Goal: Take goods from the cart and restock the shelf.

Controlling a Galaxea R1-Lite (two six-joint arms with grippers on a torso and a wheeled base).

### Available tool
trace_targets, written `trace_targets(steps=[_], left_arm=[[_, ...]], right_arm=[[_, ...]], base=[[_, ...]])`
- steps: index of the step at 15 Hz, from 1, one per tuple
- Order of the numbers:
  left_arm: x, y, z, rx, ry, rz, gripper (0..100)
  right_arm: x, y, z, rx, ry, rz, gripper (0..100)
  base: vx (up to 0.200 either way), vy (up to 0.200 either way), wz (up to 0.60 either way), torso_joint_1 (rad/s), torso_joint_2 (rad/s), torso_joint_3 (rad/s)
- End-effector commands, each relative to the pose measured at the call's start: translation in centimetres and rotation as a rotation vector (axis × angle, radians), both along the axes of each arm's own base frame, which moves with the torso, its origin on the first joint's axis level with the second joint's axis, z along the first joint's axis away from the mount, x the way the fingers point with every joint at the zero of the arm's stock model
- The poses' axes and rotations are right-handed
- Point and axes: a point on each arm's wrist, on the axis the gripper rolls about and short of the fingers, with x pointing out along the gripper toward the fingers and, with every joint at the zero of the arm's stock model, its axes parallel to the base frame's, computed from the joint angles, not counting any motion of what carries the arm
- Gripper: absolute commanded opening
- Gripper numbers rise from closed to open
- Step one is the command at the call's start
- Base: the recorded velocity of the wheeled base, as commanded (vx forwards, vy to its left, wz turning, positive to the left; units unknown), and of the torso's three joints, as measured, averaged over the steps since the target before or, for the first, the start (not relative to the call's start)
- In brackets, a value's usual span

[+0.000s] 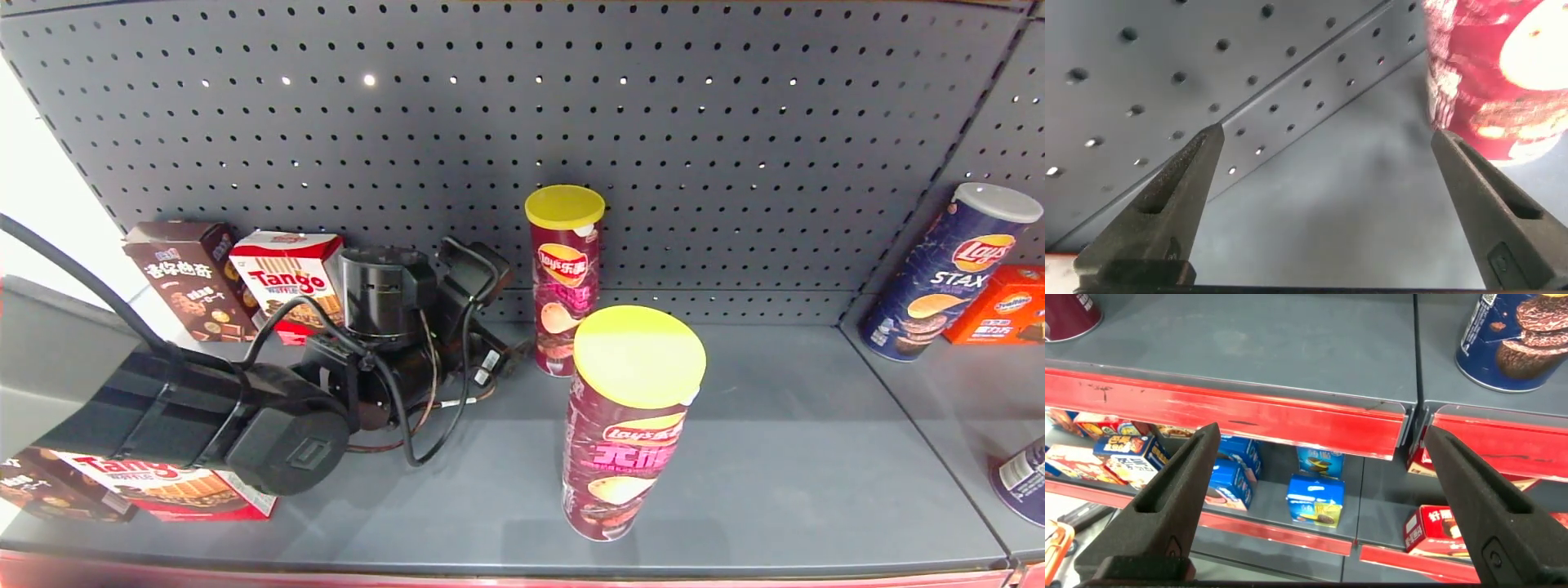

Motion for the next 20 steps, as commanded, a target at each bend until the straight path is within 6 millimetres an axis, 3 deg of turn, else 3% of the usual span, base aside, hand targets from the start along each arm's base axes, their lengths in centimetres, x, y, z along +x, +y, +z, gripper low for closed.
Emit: trace_targets(steps=[1, 20], left_arm=[[0.4, -0.6, -0.8, 0.009, 0.014, -0.008, 100], [-0.1, -1.8, -0.6, -0.026, 0.024, -0.032, 100]], right_arm=[[0.0, 0.0, 0.0, -0.001, 0.002, 0.001, 100], [0.0, 0.0, 0.0, -0.001, 0.002, 0.001, 100]], base=[[0.000, 0.000, 0.00, 0.000, 0.00, 0.000], [0.000, 0.000, 0.00, 0.000, 0.00, 0.000]])
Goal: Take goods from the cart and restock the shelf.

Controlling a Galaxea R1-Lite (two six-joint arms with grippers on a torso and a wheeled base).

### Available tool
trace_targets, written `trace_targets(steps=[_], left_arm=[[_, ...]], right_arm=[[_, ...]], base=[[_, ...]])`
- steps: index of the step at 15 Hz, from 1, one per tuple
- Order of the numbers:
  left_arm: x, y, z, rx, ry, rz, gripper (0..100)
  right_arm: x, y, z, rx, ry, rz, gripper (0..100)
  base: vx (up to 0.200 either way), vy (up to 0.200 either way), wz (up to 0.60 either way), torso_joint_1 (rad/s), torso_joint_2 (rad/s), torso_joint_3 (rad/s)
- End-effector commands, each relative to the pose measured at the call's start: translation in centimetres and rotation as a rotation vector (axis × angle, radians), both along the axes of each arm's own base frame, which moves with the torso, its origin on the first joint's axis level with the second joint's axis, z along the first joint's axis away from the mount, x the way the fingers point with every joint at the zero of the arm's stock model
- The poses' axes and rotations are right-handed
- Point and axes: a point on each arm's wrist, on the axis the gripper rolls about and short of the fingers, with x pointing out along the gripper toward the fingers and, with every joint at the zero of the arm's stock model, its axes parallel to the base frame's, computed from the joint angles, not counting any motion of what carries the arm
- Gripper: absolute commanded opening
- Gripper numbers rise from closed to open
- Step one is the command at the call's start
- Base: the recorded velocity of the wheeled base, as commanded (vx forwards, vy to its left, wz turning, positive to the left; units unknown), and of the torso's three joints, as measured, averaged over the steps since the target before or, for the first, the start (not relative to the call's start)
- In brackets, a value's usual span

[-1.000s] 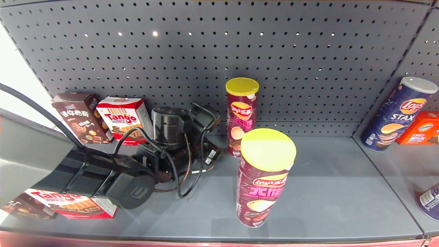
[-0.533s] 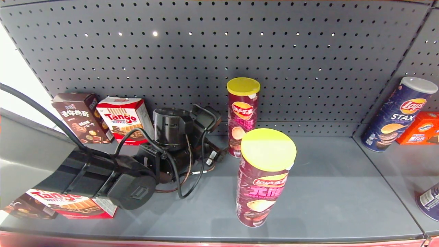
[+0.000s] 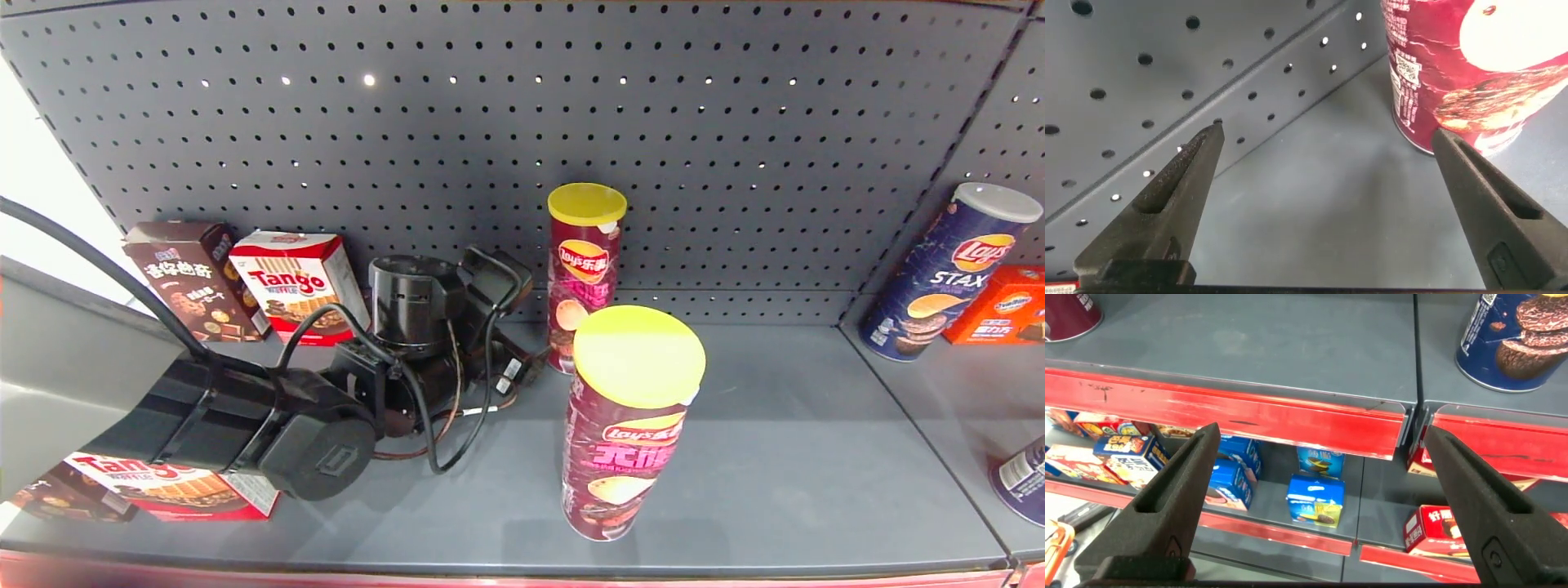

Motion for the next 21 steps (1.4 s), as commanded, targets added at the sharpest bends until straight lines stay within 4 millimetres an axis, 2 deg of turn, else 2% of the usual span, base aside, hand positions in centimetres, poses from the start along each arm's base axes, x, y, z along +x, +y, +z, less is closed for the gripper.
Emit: trace_targets(steps=[1, 5, 7, 10, 11, 12, 13, 14, 16, 18, 20, 21], left_arm=[[0.0, -0.1, 0.0, -0.001, -0.002, 0.001, 100], [-0.1, 0.1, 0.2, -0.005, -0.009, 0.002, 100], [-0.6, 0.8, 2.2, -0.035, -0.047, 0.015, 100], [-2.8, 3.3, 7.2, -0.106, -0.163, 0.039, 100], [-3.4, 3.7, 8.1, -0.122, -0.184, 0.039, 100], [-5.4, 4.4, 10.7, -0.170, -0.249, 0.029, 100], [-6.4, 5.0, 11.7, -0.192, -0.277, 0.029, 100], [-7.8, 6.0, 12.6, -0.209, -0.303, 0.030, 100], [-12.3, 8.7, 13.9, -0.249, -0.364, -0.001, 100], [-17.5, 12.0, 15.0, -0.301, -0.444, -0.001, 100], [-21.4, 14.4, 14.2, -0.332, -0.476, -0.001, 100], [-25.1, 16.9, 12.1, -0.367, -0.454, 0.010, 100]], right_arm=[[0.0, 0.0, 0.0, 0.000, 0.002, 0.002, 100], [0.0, 0.0, 0.0, 0.000, 0.002, 0.000, 100], [0.0, 0.0, 0.0, 0.000, 0.002, 0.002, 100], [0.0, 0.0, 0.0, 0.000, 0.002, 0.000, 100], [0.0, 0.0, 0.0, 0.000, 0.002, 0.000, 100], [0.0, 0.0, 0.0, 0.000, 0.002, 0.000, 100], [0.0, 0.0, 0.0, 0.000, 0.002, 0.000, 100], [0.0, 0.0, 0.0, 0.000, 0.002, 0.000, 100], [0.0, 0.0, 0.0, 0.000, 0.002, 0.002, 100], [0.0, 0.0, 0.0, 0.000, 0.002, 0.000, 100], [0.0, 0.0, 0.0, 0.000, 0.002, 0.000, 100], [0.0, 0.0, 0.0, 0.000, 0.002, 0.000, 100]], base=[[0.000, 0.000, 0.00, 0.000, 0.00, 0.000], [0.000, 0.000, 0.00, 0.000, 0.00, 0.000], [0.000, 0.000, 0.00, 0.000, 0.00, 0.000], [0.000, 0.000, 0.00, 0.000, 0.00, 0.000], [0.000, 0.000, 0.00, 0.000, 0.00, 0.000], [0.000, 0.000, 0.00, 0.000, 0.00, 0.000], [0.000, 0.000, 0.00, 0.000, 0.00, 0.000], [0.000, 0.000, 0.00, 0.000, 0.00, 0.000], [0.000, 0.000, 0.00, 0.000, 0.00, 0.000], [0.000, 0.000, 0.00, 0.000, 0.00, 0.000], [0.000, 0.000, 0.00, 0.000, 0.00, 0.000], [0.000, 0.000, 0.00, 0.000, 0.00, 0.000]])
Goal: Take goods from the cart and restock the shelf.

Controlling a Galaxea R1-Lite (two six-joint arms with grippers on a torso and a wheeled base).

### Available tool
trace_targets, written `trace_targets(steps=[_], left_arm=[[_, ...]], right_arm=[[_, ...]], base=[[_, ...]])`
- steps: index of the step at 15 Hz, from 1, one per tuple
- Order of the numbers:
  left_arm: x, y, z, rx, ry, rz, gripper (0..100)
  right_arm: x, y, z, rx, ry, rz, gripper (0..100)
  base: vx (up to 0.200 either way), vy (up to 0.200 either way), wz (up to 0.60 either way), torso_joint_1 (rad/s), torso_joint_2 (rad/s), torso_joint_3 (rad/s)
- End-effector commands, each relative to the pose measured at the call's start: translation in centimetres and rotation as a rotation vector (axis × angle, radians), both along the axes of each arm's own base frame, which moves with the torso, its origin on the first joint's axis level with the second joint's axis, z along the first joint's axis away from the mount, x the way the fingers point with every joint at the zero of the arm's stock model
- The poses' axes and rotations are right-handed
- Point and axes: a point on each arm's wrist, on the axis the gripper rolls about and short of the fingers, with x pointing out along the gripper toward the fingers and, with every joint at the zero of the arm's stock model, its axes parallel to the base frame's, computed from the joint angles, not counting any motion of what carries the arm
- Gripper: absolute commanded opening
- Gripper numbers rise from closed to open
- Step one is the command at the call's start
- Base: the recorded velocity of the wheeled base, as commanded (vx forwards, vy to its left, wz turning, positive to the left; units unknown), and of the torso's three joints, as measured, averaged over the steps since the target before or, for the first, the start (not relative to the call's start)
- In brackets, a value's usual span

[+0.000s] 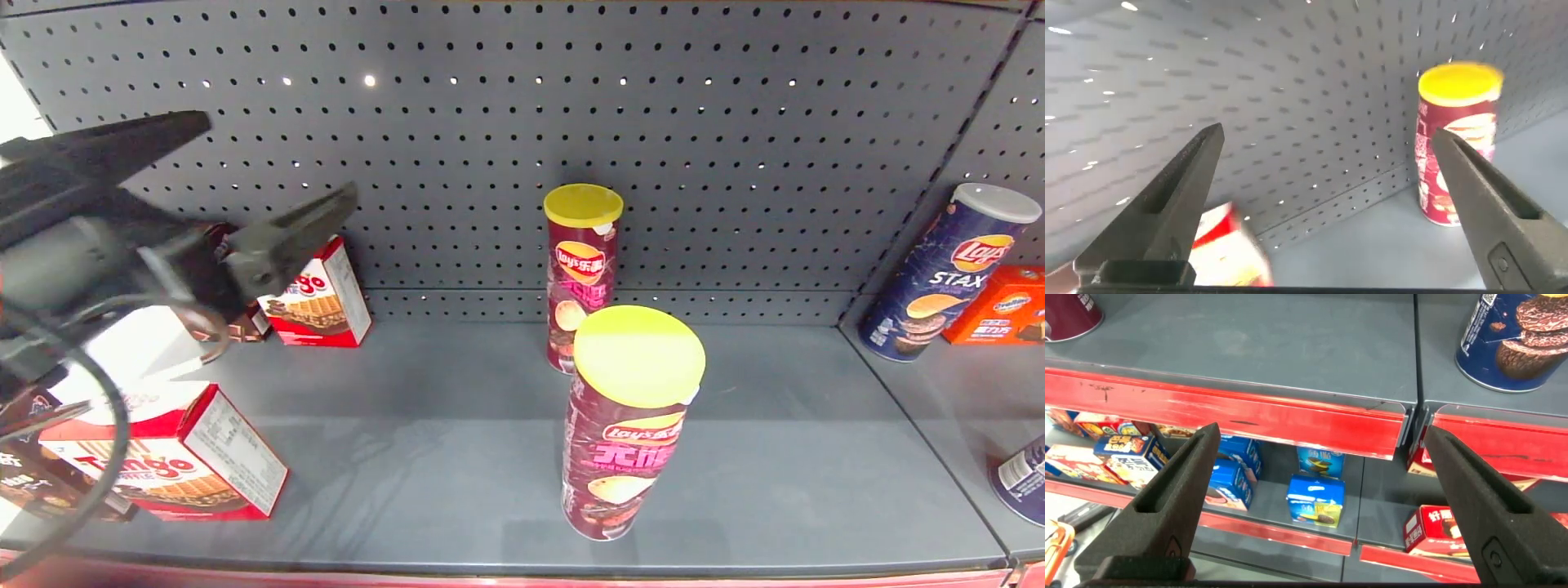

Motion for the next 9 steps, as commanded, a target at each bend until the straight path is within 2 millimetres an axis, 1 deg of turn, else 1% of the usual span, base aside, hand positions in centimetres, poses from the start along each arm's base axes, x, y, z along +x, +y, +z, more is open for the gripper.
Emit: trace_targets(steps=[1, 2, 3, 5, 6, 7, 8, 9], left_arm=[[-9.8, 6.2, -3.1, -0.098, -0.046, -0.003, 100], [-13.1, 8.3, -6.2, -0.127, -0.012, 0.001, 100], [-14.3, 9.0, -7.9, -0.136, 0.001, 0.031, 100], [-14.7, 9.1, -10.5, -0.153, 0.031, 0.197, 100], [-14.7, 9.1, -10.5, -0.153, 0.031, 0.197, 100], [-15.6, 8.8, -12.0, -0.149, 0.020, 0.159, 100], [-15.9, 8.5, -13.9, -0.153, 0.047, 0.117, 100], [-16.1, 8.3, -15.3, -0.155, 0.063, 0.101, 100]], right_arm=[[0.0, 0.0, 0.0, -0.001, 0.002, 0.000, 100], [0.0, 0.0, 0.0, -0.001, 0.002, 0.000, 100], [0.0, 0.0, 0.0, -0.001, 0.002, 0.000, 100], [0.0, 0.0, 0.0, -0.001, 0.002, 0.000, 100], [0.0, 0.0, 0.0, -0.001, 0.002, 0.000, 100], [0.0, 0.0, 0.0, -0.001, 0.002, 0.000, 100], [0.0, 0.0, 0.0, -0.001, 0.002, 0.000, 100], [0.0, 0.0, 0.0, -0.001, 0.002, 0.002, 100]], base=[[0.000, 0.000, 0.00, 0.000, 0.00, 0.000], [0.000, 0.000, 0.00, 0.000, 0.00, 0.000], [0.000, 0.000, 0.00, 0.000, 0.00, 0.000], [0.000, 0.000, 0.00, 0.000, 0.00, 0.000], [0.000, 0.000, 0.00, 0.000, 0.00, 0.000], [0.000, 0.000, 0.00, 0.000, 0.00, 0.000], [0.000, 0.000, 0.00, 0.000, 0.00, 0.000], [0.000, 0.000, 0.00, 0.000, 0.00, 0.000]])
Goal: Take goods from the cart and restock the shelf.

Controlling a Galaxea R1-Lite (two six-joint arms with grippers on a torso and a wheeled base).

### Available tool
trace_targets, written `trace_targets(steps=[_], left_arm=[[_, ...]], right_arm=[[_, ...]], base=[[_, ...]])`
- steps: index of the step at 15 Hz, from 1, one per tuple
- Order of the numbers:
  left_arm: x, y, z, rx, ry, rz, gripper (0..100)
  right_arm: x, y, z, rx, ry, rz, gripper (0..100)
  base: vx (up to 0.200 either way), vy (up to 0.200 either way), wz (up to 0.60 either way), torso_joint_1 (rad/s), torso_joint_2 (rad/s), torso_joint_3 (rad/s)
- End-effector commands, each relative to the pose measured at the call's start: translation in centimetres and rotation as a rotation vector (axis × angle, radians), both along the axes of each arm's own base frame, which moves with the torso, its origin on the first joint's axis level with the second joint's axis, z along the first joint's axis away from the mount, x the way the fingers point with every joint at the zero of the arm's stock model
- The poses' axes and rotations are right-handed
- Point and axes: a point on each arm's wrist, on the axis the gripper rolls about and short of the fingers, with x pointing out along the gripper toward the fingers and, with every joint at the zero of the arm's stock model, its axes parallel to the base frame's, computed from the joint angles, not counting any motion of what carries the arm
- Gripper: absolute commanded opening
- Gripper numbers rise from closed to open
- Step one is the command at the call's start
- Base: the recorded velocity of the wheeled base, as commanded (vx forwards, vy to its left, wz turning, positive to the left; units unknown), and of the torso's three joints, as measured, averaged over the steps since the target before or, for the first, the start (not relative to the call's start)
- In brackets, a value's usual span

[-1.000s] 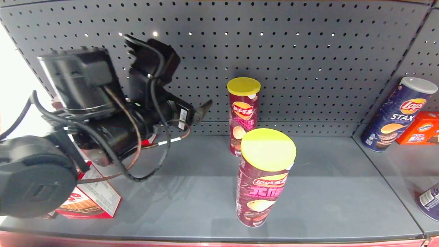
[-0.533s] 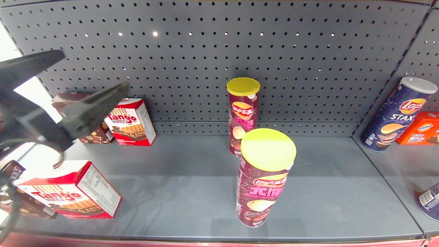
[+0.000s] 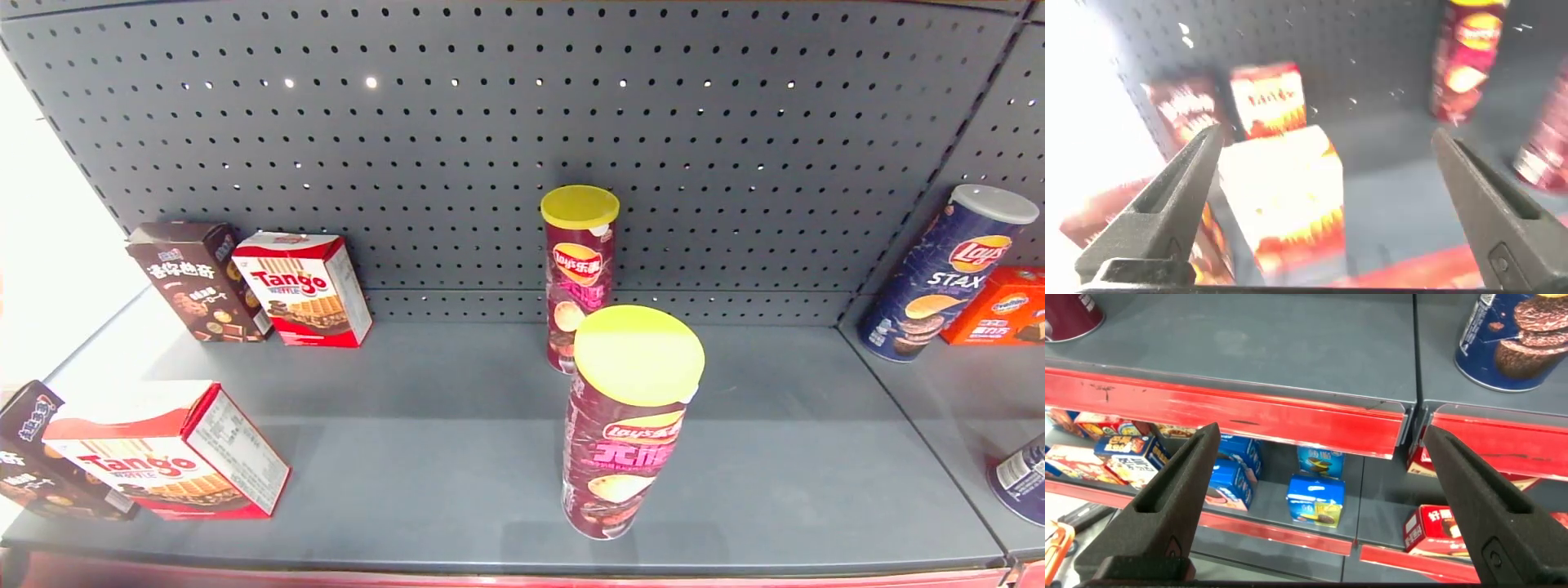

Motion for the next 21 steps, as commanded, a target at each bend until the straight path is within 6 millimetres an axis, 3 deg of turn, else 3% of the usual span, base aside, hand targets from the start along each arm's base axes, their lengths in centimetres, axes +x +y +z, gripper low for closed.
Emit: trace_targets(steps=[1, 2, 6, 14, 17, 21], left_arm=[[-1.9, -0.3, -4.6, -0.023, -0.010, 0.005, 100], [-2.3, -0.4, -7.1, -0.022, 0.005, 0.008, 100], [-2.8, -0.3, -9.9, -0.013, 0.185, -0.004, 100], [-2.8, -0.3, -9.8, -0.039, 0.190, -0.001, 100], [-2.7, 0.5, -10.4, -0.030, 0.226, 0.330, 100], [-2.7, 0.3, -10.3, -0.022, 0.223, 0.263, 100]], right_arm=[[0.0, 0.0, 0.0, -0.001, 0.002, 0.000, 100], [0.0, 0.0, 0.0, -0.001, 0.002, 0.000, 100], [0.0, 0.0, 0.0, -0.001, 0.002, 0.000, 100], [0.0, 0.0, 0.0, -0.001, 0.002, 0.000, 100], [0.0, 0.0, 0.0, -0.001, 0.002, 0.002, 100], [0.0, 0.0, 0.0, -0.001, 0.002, 0.000, 100]], base=[[0.000, 0.000, 0.00, 0.000, 0.00, 0.000], [0.000, 0.000, 0.00, 0.000, 0.00, 0.000], [0.000, 0.000, 0.00, 0.000, 0.00, 0.000], [0.000, 0.000, 0.00, 0.000, 0.00, 0.000], [0.000, 0.000, 0.00, 0.000, 0.00, 0.000], [0.000, 0.000, 0.00, 0.000, 0.00, 0.000]])
